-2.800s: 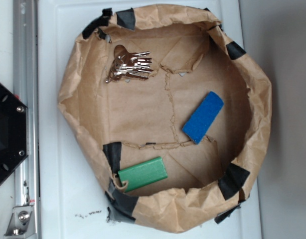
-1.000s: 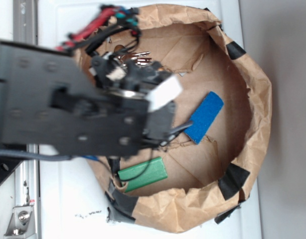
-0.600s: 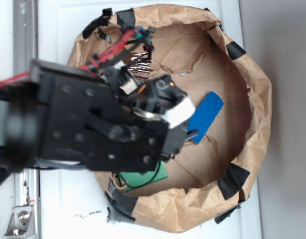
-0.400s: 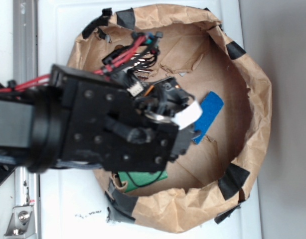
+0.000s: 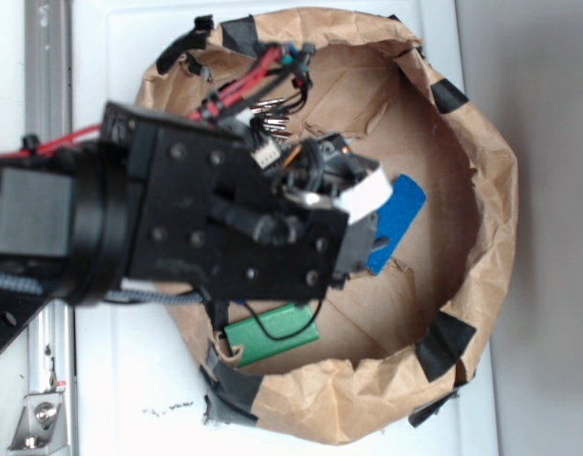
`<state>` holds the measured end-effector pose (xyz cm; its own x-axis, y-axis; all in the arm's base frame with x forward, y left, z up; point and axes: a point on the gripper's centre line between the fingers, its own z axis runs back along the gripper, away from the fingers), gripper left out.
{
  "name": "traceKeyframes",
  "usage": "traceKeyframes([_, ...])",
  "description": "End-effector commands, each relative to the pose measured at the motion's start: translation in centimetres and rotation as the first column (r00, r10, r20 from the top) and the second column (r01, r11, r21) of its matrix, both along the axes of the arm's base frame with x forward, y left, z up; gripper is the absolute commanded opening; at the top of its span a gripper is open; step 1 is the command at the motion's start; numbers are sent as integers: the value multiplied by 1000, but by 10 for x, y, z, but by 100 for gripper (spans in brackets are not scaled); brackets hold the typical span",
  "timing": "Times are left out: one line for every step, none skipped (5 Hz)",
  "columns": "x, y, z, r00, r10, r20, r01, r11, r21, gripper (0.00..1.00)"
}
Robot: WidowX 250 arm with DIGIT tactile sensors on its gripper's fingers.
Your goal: Grab the silver keys.
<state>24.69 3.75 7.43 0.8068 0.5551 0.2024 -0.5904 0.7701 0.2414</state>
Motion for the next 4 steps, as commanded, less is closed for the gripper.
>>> traceKeyframes([-4,30,0,998,-63,30,63,998,27,100])
traceKeyframes([-12,33,5,995,-101,15,101,995,12,100])
traceKeyframes([-15,33,9,994,-113,-2,113,994,-6,100])
traceKeyframes([-14,36,15,993,-119,-18,119,993,-28,100])
